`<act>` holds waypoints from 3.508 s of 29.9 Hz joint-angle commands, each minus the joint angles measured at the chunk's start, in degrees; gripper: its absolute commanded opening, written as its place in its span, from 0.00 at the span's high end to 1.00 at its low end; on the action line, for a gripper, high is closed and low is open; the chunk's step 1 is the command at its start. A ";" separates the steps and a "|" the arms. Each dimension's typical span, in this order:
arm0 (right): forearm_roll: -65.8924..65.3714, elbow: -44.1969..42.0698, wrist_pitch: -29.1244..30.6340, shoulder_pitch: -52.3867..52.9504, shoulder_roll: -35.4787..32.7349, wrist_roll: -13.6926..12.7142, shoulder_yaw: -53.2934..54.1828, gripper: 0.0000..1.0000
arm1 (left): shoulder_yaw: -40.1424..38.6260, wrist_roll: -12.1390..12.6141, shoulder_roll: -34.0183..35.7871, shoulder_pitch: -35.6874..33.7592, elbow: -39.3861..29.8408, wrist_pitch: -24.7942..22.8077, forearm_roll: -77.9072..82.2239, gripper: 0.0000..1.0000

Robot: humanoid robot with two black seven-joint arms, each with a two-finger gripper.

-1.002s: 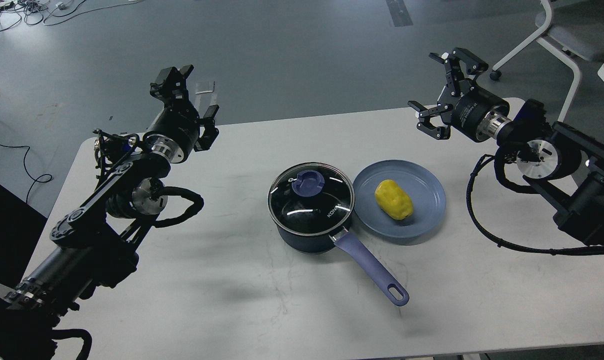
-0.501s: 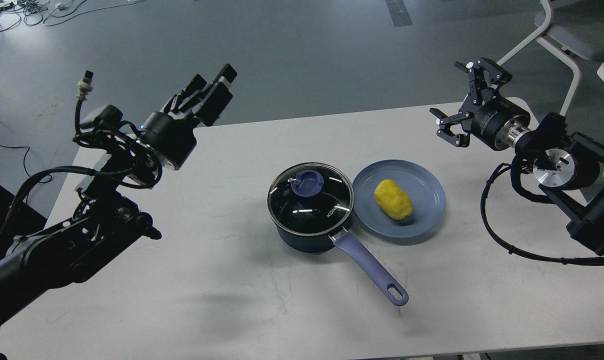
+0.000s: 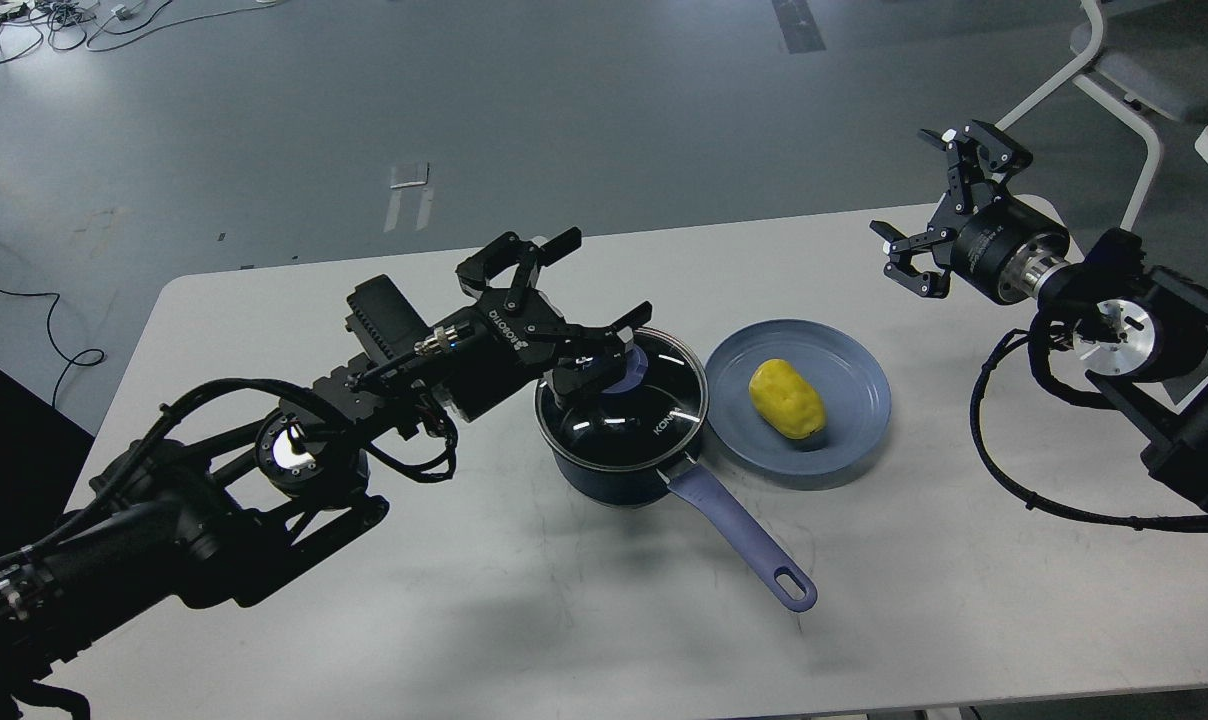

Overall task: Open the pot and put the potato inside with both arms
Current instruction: 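Move the left gripper down onto the glass lid's knob, then close the left gripper on the purple lid knob, then lift the glass lid off the saucepan with the left gripper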

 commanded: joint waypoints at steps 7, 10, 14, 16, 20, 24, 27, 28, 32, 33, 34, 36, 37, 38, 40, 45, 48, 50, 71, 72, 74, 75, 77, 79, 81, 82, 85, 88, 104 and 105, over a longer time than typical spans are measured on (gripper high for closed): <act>-0.01 -2.10 -0.01 -0.09 -0.72 -0.01 -0.49 0.00 | 5.28 0.01 -6.15 -2.25 7.08 -0.18 0.76 0.02; -0.01 -2.10 -0.01 -0.09 -0.81 -0.01 -0.49 0.00 | 6.43 -0.08 -6.59 -2.26 8.32 -0.18 0.84 0.02; -0.01 -2.10 -0.01 -0.36 -0.72 -0.01 -0.49 0.00 | 7.48 -0.51 -6.51 -1.91 8.58 -0.18 0.84 0.02; -0.01 -2.10 -0.10 -0.36 -0.72 -0.01 -0.49 0.00 | 7.49 -0.52 -6.50 -1.73 9.28 -0.18 0.84 0.02; -0.01 -2.10 -0.10 -0.36 -0.72 -0.01 -0.49 0.00 | 7.49 -0.60 -6.51 -1.47 9.81 -0.18 0.84 0.02; -0.01 -2.10 -0.19 -0.36 -0.72 -0.01 -0.49 0.00 | 7.57 -0.60 -6.42 -1.03 9.90 -0.36 0.93 0.02; -0.01 -2.10 -0.54 -0.36 -0.72 -0.01 -0.58 0.00 | 7.57 -0.69 -6.33 -0.76 9.90 -1.58 0.84 0.02; -0.01 -2.10 -0.63 -0.44 -0.72 -0.01 -0.58 0.00 | 7.57 -0.69 -6.42 -0.41 10.07 -1.76 0.84 0.02; -0.01 -2.10 -1.24 -0.44 -0.72 -0.01 -0.67 0.00 | 7.57 -0.87 -6.42 -0.06 10.08 -1.94 0.84 0.02; -0.01 -2.01 -1.24 -0.44 -0.72 -0.01 -0.58 0.00 | 7.57 -0.87 -6.42 -0.06 10.16 -2.03 0.84 0.02; -0.01 -2.01 -1.24 -0.44 -0.72 -0.01 -0.58 0.00 | 7.57 -0.87 -6.42 0.20 10.16 -2.29 0.76 0.02; -0.01 -2.01 -1.24 -0.44 -0.72 -0.01 -0.58 0.00 | 7.57 -0.87 -6.42 0.47 10.16 -2.47 0.76 0.02; -0.01 -2.01 -1.24 -0.44 -0.81 -0.01 -0.58 0.00 | 7.57 -0.95 -6.42 0.55 10.25 -2.55 0.76 0.02; -0.01 -2.01 -1.24 -0.44 -0.72 -0.01 -0.58 0.00 | 7.57 -0.96 -6.42 0.56 10.25 -2.64 0.76 0.02; -0.01 -2.10 -1.24 -0.44 -0.81 -0.01 -0.58 0.00 | 7.57 -0.96 -6.50 0.56 10.77 -2.73 0.67 0.02; -0.01 -2.10 -1.24 -0.44 -0.81 -0.01 -0.58 0.00 | 7.57 -1.04 -6.50 0.47 11.39 -3.61 -0.29 0.02; -0.01 -2.10 -1.24 -0.44 -0.72 0.08 -0.67 0.00 | 7.57 -1.04 -6.59 0.47 11.48 -3.78 -0.56 0.02; -0.01 -2.10 -1.24 -0.44 -0.72 0.08 -0.67 0.00 | 7.57 -1.13 -6.59 0.56 11.66 -3.96 -0.56 0.02; -0.09 -3.86 -1.24 -0.62 -0.72 0.17 -1.37 0.00 | 7.57 -2.00 -5.98 0.56 12.01 -6.33 -4.52 0.70; -0.09 -3.86 -1.24 -0.62 -0.72 0.17 -1.37 0.00 | 7.49 -2.44 -5.98 0.56 12.01 -6.33 -4.60 0.70; -0.09 -3.86 -1.24 -0.62 -0.72 0.17 -1.37 0.00 | 7.49 -3.68 -5.71 0.56 11.83 -6.33 -4.60 0.73; -0.09 -3.86 -1.24 -0.62 -0.72 0.17 -1.37 0.00 | 7.49 -3.94 -5.63 0.56 11.83 -6.25 -4.60 0.74; -0.09 -3.86 -1.24 -0.62 -0.72 0.17 -1.37 0.00 | 7.40 -4.38 -5.45 0.47 11.22 -6.25 -4.69 0.75; -0.09 -3.86 -1.24 -0.62 -0.72 0.17 -1.37 0.00 | 7.31 -4.47 -4.93 0.38 10.35 -6.25 -4.69 0.75; -0.09 -3.86 -1.24 -0.62 -0.72 0.17 -1.46 0.00 | 7.31 -4.47 -4.75 0.21 9.64 -6.25 -4.78 0.75; -0.09 -3.77 -1.24 -0.62 -0.72 0.17 -1.46 0.00 | 7.22 -4.47 -4.66 0.03 9.11 -6.25 -4.95 0.75; -0.09 -3.77 -1.24 -0.36 -0.72 0.17 -1.46 0.00 | 6.78 -4.47 -3.09 -1.37 5.44 -6.25 -7.75 0.74; -0.18 -3.77 -1.24 -0.09 -0.72 0.17 -1.46 0.00 | 6.87 -4.47 -1.68 -4.44 3.58 -6.25 -10.66 0.74; -0.36 -3.59 -1.33 0.35 -0.72 0.17 -2.59 0.00 | 7.49 -5.69 14.93 -1.74 5.07 -4.85 -12.43 0.78; -0.36 -3.59 -1.33 0.43 -0.72 0.17 -3.47 0.00 | 7.49 -6.48 15.90 -0.95 5.15 -3.45 -12.43 0.78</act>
